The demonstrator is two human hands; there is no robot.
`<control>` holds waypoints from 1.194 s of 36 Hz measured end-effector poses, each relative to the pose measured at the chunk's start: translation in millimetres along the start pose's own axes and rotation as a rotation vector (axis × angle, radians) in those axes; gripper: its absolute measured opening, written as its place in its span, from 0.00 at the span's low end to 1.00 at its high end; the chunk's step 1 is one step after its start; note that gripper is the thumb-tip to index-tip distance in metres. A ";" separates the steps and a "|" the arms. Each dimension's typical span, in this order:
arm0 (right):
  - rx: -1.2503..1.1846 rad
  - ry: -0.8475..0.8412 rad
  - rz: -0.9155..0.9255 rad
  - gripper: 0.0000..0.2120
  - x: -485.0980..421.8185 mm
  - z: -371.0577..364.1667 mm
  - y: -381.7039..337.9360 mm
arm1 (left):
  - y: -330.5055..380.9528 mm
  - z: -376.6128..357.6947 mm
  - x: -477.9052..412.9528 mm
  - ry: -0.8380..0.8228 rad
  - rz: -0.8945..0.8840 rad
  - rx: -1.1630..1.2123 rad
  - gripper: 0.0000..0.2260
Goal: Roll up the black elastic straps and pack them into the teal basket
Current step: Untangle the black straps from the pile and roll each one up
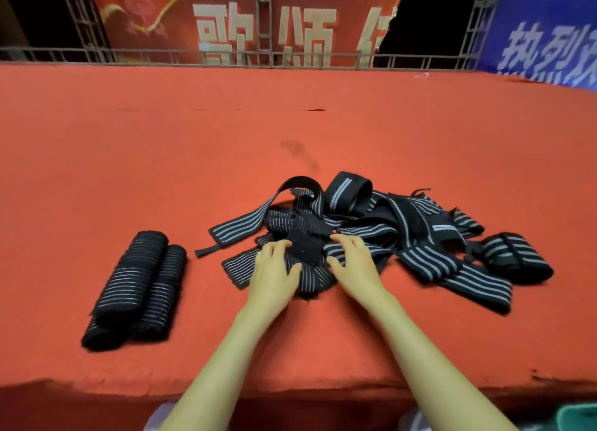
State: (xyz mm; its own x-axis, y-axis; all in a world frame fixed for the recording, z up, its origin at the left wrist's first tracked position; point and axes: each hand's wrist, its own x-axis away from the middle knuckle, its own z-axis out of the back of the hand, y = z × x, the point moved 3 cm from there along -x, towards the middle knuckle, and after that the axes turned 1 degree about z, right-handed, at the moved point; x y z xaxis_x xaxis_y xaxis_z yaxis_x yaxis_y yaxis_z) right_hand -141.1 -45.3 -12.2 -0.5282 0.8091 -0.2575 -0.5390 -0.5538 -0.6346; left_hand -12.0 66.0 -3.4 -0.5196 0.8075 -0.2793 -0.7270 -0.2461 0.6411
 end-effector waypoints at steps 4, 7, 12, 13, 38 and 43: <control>0.010 0.022 0.036 0.24 -17.9 0.3 2.2 | 2.5 -9.4 -20.8 -0.019 0.092 0.025 0.22; 0.033 0.012 0.051 0.25 -32.9 -4.0 -0.9 | 3.8 -14.6 -29.1 -0.020 0.133 0.088 0.20; 0.031 0.004 0.033 0.15 -55.0 -12.9 -1.2 | 8.4 -13.9 -28.5 0.064 0.050 0.208 0.14; 0.016 0.028 0.028 0.12 -58.0 -12.6 -1.5 | 8.9 -12.5 -27.2 0.078 0.028 0.219 0.14; -0.128 0.403 -0.241 0.10 6.5 92.9 25.4 | 11.8 69.1 2.5 -0.425 0.144 0.309 0.12; 0.232 0.280 -0.403 0.14 25.7 87.3 61.4 | -12.4 40.4 17.8 -0.438 0.219 -0.019 0.10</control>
State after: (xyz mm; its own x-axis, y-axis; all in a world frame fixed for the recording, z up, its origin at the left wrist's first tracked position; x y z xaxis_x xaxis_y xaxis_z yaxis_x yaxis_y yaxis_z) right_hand -245.0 -75.7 5.8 -0.0720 0.9702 -0.2313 -0.8099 -0.1922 -0.5541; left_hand 5.9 105.1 12.6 -0.4263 0.8842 0.1907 -0.6315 -0.4419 0.6371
